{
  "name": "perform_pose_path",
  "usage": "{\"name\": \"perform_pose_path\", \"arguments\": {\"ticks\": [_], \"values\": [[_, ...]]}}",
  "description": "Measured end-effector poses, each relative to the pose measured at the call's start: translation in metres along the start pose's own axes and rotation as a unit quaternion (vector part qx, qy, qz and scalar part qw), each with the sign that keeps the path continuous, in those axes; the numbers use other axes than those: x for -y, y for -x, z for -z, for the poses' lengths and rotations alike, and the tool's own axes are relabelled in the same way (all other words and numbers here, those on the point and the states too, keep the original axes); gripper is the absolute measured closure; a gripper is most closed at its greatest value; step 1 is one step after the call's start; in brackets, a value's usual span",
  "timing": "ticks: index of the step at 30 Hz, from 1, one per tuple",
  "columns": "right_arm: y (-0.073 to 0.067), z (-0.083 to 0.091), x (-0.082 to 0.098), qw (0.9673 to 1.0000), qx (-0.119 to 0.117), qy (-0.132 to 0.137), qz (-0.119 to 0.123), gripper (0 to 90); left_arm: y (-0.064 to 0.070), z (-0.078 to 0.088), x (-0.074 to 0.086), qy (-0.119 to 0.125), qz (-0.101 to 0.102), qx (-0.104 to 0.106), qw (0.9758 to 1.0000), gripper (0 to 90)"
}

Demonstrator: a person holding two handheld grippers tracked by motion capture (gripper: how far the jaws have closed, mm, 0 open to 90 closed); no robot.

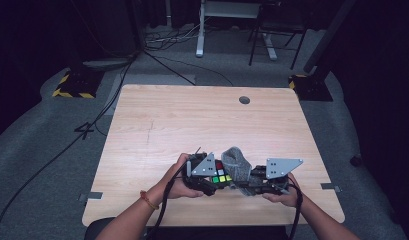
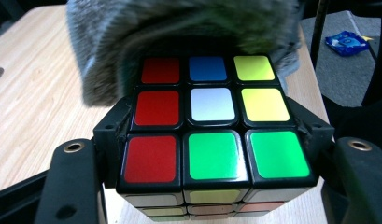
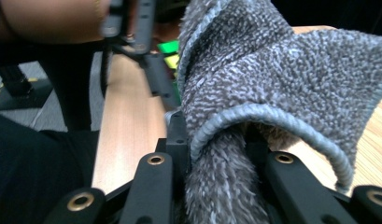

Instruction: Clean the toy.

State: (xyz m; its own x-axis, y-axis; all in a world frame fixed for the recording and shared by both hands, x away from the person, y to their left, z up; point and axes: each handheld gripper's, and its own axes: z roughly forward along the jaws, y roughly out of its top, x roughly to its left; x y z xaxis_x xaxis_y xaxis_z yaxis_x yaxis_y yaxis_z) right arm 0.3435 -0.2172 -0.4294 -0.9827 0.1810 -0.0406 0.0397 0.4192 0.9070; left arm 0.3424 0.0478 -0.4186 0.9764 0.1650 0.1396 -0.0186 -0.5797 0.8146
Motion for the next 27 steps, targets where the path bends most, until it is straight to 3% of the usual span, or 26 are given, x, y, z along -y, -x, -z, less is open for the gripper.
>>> {"name": "perform_pose_path", "arguments": {"ticks": [3,7,10,14,18,22,27], "values": [[0.006,-0.003,0.004,0.9993,0.022,-0.026,-0.012,72.6,0.008,-0.001,-0.007,0.004,-0.017,0.004,0.9998,33.1],[0.007,-0.011,0.014,0.9988,-0.012,-0.042,-0.023,72.4,0.007,0.004,-0.008,0.017,-0.015,0.002,0.9997,33.0],[0.004,-0.014,0.016,0.9981,-0.027,-0.051,-0.020,72.4,0.002,0.009,-0.007,0.030,-0.002,-0.003,0.9995,33.0],[-0.001,-0.009,0.008,0.9994,-0.017,-0.030,-0.004,72.5,-0.003,0.009,-0.003,0.033,0.011,0.003,0.9994,32.9],[-0.002,-0.002,0.005,0.9996,-0.024,0.008,-0.010,72.6,0.000,0.003,-0.002,0.012,-0.001,-0.001,0.9999,32.9],[-0.005,-0.004,0.004,0.9998,-0.018,0.009,-0.002,72.6,0.000,0.000,-0.002,-0.001,-0.002,-0.002,1.0000,32.0],[-0.009,-0.004,-0.002,0.9990,-0.029,0.031,0.014,72.6,0.000,-0.005,-0.002,-0.030,-0.010,0.006,0.9995,31.5]]}}
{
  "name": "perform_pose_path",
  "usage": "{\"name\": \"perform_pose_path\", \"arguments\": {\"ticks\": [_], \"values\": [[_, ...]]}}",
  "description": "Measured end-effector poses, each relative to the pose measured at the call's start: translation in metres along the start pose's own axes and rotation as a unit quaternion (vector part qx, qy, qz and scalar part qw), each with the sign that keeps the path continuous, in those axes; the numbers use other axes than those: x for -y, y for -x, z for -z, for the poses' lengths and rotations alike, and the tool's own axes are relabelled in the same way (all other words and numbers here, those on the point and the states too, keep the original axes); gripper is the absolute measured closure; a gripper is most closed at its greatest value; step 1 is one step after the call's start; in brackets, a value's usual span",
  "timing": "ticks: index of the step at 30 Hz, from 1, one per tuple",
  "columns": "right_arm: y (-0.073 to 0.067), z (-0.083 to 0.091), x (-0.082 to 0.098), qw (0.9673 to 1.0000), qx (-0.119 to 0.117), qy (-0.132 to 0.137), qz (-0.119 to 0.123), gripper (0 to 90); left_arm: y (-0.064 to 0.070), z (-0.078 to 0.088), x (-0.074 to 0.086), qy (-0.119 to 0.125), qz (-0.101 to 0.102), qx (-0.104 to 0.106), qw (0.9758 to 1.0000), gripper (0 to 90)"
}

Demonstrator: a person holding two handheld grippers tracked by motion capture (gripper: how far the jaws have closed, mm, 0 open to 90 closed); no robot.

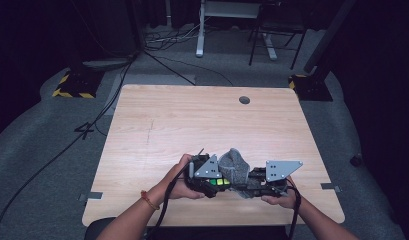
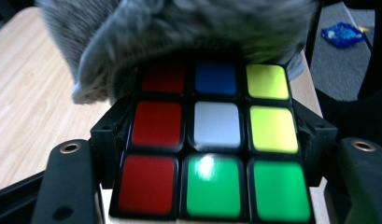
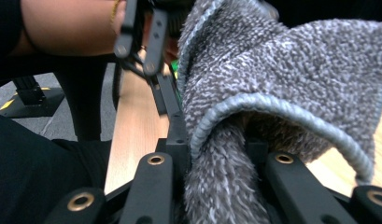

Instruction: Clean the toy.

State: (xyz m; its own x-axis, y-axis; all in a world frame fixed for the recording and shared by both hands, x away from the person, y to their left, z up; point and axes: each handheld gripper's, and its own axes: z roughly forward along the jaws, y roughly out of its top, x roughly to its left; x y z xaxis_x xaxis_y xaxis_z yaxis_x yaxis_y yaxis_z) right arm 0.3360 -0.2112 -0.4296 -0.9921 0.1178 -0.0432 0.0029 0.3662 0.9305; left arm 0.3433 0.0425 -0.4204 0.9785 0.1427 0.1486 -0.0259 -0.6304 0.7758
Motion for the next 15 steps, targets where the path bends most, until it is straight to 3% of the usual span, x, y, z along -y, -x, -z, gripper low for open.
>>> {"name": "perform_pose_path", "arguments": {"ticks": [4,6,7,12,15], "values": [[-0.001,-0.002,-0.004,0.9999,-0.002,0.010,0.004,72.6,0.004,-0.010,0.000,-0.033,-0.010,0.004,0.9994,32.8],[-0.001,-0.003,-0.006,0.9999,0.005,0.005,0.009,72.6,0.006,-0.014,-0.001,-0.042,-0.020,-0.002,0.9989,32.9],[-0.001,-0.003,-0.005,0.9999,0.010,0.001,0.013,72.6,0.006,-0.013,0.000,-0.039,-0.014,-0.004,0.9991,33.0],[0.007,0.002,0.004,0.9991,0.033,-0.023,-0.014,72.4,-0.002,0.000,0.001,0.004,0.005,-0.014,0.9999,33.2],[0.013,0.003,0.013,0.9986,0.029,-0.035,-0.029,72.3,-0.004,0.008,0.001,0.035,0.017,-0.017,0.9991,33.3]]}}
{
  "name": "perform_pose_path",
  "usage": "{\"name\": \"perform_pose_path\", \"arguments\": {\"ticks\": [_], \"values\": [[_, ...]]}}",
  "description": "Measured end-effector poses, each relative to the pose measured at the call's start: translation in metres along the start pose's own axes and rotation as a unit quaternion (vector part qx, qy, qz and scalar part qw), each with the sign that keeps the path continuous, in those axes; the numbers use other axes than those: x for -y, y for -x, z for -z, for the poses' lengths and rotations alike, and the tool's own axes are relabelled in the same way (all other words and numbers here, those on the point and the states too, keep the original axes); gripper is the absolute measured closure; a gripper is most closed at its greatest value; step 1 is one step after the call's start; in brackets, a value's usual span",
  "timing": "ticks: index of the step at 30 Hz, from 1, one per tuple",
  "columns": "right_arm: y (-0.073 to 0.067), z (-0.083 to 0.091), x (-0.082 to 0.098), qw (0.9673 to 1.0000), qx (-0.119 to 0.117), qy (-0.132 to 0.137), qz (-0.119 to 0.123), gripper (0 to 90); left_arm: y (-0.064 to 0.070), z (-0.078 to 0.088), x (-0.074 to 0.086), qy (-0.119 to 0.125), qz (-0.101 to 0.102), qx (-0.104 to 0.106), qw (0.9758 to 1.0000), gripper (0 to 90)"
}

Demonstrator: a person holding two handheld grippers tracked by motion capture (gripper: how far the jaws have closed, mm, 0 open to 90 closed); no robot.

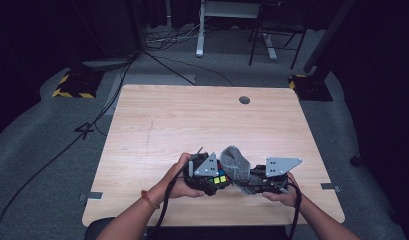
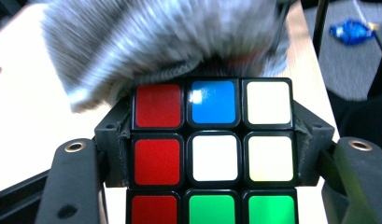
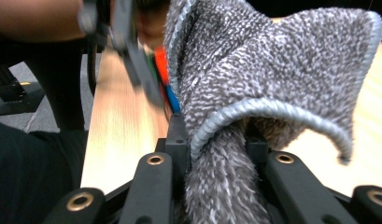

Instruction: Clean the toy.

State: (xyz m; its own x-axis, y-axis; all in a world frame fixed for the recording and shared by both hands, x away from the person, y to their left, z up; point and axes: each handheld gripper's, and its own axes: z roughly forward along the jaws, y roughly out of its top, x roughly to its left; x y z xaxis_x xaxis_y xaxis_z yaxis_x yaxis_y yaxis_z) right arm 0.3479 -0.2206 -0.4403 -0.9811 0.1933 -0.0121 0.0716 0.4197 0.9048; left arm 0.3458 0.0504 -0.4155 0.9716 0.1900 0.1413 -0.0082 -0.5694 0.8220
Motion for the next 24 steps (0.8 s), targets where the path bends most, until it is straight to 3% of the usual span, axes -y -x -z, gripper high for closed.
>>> {"name": "perform_pose_path", "arguments": {"ticks": [3,8,12,14,20,24], "values": [[0.002,-0.006,0.008,0.9998,0.000,-0.018,-0.009,72.1,0.001,0.005,-0.001,0.020,0.003,-0.001,0.9998,33.3],[0.003,-0.017,0.014,0.9990,-0.017,-0.028,-0.029,71.9,0.005,0.006,-0.002,0.020,-0.010,-0.004,0.9997,33.3],[0.002,-0.023,0.016,0.9985,-0.022,-0.040,-0.029,72.0,0.004,0.010,-0.004,0.036,-0.008,0.003,0.9993,33.3],[0.000,-0.026,0.017,0.9982,-0.025,-0.048,-0.024,72.0,0.004,0.009,-0.005,0.028,-0.014,0.001,0.9995,33.3],[-0.005,-0.026,0.012,0.9988,-0.035,-0.032,-0.014,72.1,0.000,0.005,0.000,0.020,-0.008,0.017,0.9996,32.9],[-0.002,-0.015,0.009,0.9993,-0.032,0.004,-0.018,72.3,-0.004,0.007,0.004,0.012,-0.001,0.015,0.9998,32.5]]}}
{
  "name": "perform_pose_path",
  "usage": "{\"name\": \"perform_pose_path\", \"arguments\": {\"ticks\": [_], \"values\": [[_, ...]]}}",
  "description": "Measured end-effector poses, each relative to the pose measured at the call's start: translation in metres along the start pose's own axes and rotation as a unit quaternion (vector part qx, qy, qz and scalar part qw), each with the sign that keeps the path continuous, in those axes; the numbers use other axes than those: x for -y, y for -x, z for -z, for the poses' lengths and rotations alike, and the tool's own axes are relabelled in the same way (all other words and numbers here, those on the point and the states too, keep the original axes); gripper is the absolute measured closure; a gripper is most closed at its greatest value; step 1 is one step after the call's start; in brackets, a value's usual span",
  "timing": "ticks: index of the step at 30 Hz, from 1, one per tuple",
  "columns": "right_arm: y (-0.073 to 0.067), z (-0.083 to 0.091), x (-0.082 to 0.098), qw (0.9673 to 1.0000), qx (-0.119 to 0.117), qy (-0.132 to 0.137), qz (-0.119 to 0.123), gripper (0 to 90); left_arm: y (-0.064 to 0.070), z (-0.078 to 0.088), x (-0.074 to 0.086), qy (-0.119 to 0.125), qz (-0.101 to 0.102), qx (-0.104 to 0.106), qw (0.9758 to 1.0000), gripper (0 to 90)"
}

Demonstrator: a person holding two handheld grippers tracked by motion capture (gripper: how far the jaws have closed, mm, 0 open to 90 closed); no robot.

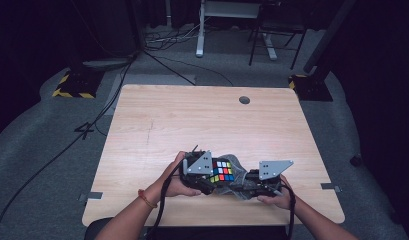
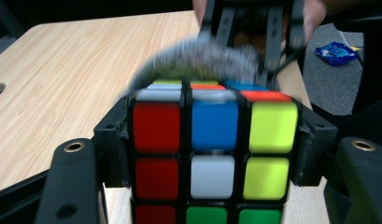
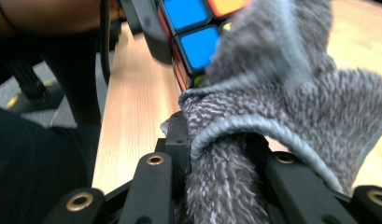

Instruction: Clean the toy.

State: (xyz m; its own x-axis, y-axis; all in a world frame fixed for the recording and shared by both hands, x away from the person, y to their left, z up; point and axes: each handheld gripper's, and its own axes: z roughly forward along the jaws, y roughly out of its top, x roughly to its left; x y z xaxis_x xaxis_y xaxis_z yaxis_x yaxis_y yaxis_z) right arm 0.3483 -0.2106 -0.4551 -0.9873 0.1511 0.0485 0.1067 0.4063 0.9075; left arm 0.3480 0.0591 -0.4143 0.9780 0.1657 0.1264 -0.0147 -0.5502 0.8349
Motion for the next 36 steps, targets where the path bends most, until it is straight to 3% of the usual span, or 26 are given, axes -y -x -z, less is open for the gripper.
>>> {"name": "perform_pose_path", "arguments": {"ticks": [5,10,13,15,21,23,25,27,30,32,34,36], "values": [[0.001,0.011,-0.005,0.9996,0.009,0.025,0.004,72.4,-0.001,-0.005,0.001,-0.016,0.002,-0.001,0.9999,32.6],[0.001,0.013,-0.008,0.9994,0.012,0.032,0.007,72.4,0.002,-0.014,0.002,-0.036,-0.005,-0.009,0.9993,32.8],[0.002,0.012,-0.006,0.9995,0.015,0.029,0.002,72.6,0.003,-0.012,0.000,-0.025,-0.003,-0.018,0.9995,33.3],[0.003,0.012,-0.006,0.9996,0.018,0.023,-0.001,72.6,0.003,-0.009,-0.001,-0.014,0.002,-0.018,0.9997,33.4],[0.002,0.001,0.000,0.9995,0.014,-0.030,0.002,72.6,0.002,-0.003,-0.004,0.001,0.006,-0.027,0.9996,33.5],[0.000,0.000,0.001,0.9994,0.011,-0.032,0.004,72.8,0.000,-0.001,-0.004,0.007,0.010,-0.031,0.9995,33.5],[-0.003,0.002,-0.002,0.9992,0.013,-0.032,0.019,73.0,-0.002,0.000,-0.003,0.008,0.016,-0.028,0.9995,33.5],[-0.004,0.011,-0.010,0.9997,0.003,-0.002,0.026,73.1,-0.003,0.000,-0.002,0.007,0.015,-0.026,0.9995,33.5],[-0.004,0.018,-0.014,0.9992,0.025,0.012,0.029,73.1,0.000,-0.004,-0.002,0.001,0.010,-0.008,0.9999,33.5],[-0.001,0.021,-0.014,0.9987,0.043,0.015,0.024,73.1,0.005,-0.008,-0.004,0.001,-0.002,0.006,1.0000,33.5],[0.002,0.020,-0.013,0.9981,0.058,0.009,0.018,73.2,0.010,-0.010,-0.008,0.006,-0.009,0.006,0.9999,33.5],[0.003,0.016,-0.010,0.9983,0.056,-0.005,0.012,73.2,0.011,-0.009,-0.010,0.013,-0.004,0.007,0.9999,33.5]]}}
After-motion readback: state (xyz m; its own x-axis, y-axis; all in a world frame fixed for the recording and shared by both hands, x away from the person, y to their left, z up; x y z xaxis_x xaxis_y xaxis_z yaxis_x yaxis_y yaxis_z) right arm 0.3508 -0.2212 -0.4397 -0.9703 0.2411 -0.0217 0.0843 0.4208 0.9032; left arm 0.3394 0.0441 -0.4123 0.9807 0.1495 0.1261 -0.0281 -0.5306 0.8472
